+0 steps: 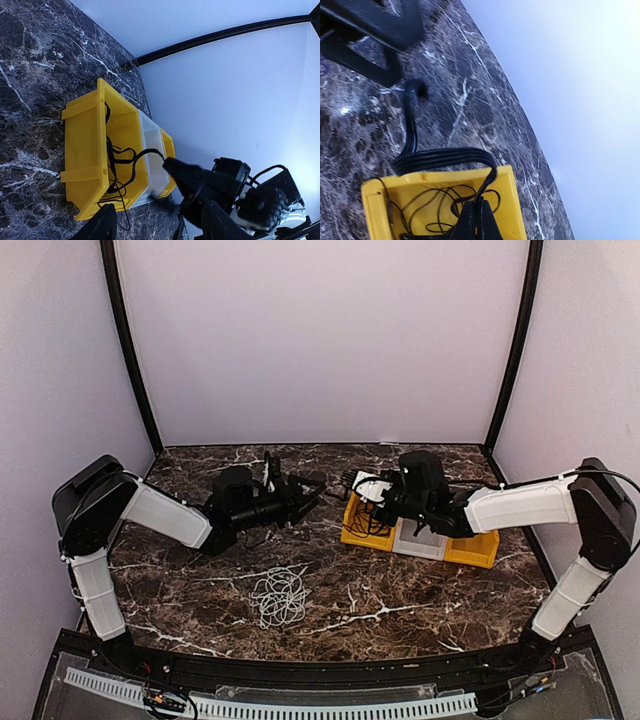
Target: Untangle the cables
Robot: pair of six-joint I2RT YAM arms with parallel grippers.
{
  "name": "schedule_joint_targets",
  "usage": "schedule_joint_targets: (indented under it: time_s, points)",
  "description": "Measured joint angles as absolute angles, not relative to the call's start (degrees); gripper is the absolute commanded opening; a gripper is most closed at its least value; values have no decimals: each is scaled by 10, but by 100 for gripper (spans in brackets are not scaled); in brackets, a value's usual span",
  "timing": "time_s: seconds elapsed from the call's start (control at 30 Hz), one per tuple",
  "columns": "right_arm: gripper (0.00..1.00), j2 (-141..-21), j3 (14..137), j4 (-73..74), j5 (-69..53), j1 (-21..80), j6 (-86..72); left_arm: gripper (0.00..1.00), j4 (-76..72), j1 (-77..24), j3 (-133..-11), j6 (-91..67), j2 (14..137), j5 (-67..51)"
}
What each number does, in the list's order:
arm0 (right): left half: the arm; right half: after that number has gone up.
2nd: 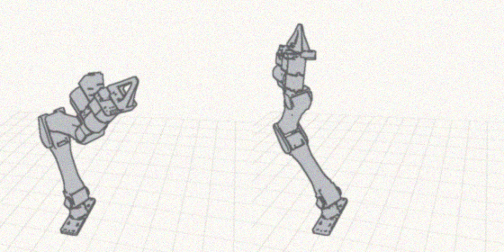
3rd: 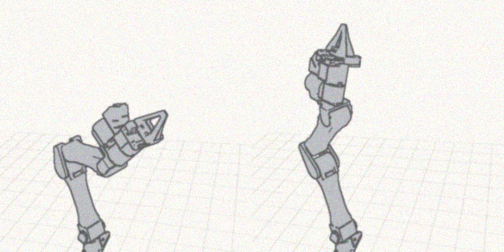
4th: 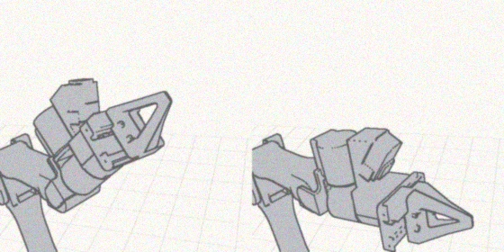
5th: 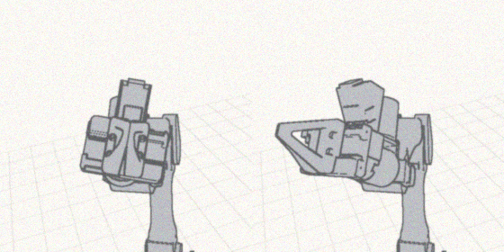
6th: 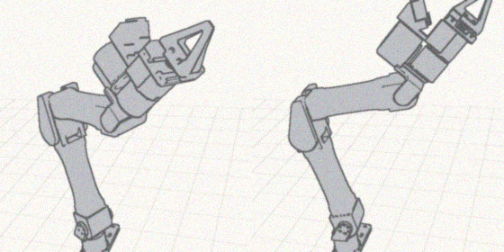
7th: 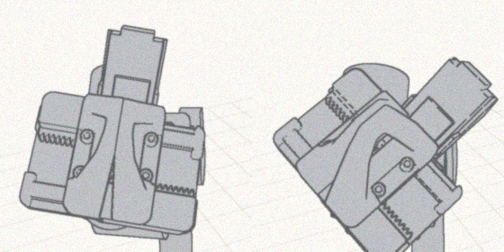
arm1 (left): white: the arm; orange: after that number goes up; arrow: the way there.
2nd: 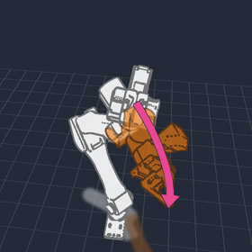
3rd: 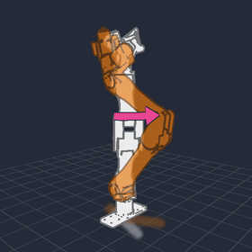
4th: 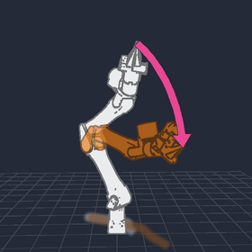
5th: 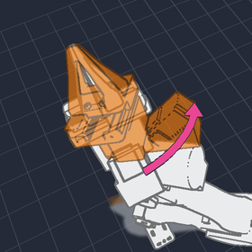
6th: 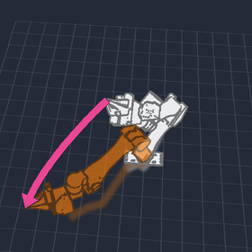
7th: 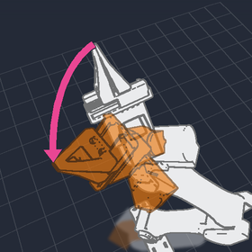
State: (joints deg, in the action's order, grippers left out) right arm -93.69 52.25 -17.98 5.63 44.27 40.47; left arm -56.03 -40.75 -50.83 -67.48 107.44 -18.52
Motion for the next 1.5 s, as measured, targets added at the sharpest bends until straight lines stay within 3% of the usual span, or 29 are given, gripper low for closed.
schedule_joint_targets:
  time_s: [0.27,0.83,1.5]
  points:
    - [0,-930,522,-159,37,354,391,64,-501,-406,-471,-617,1020,-135]
    - [0,-1000,597,36,-20,350,409,64,-434,-406,-420,-544,945,-78]
    - [0,-962,625,104,-18,300,447,64,-410,-403,-351,-506,875,-42]
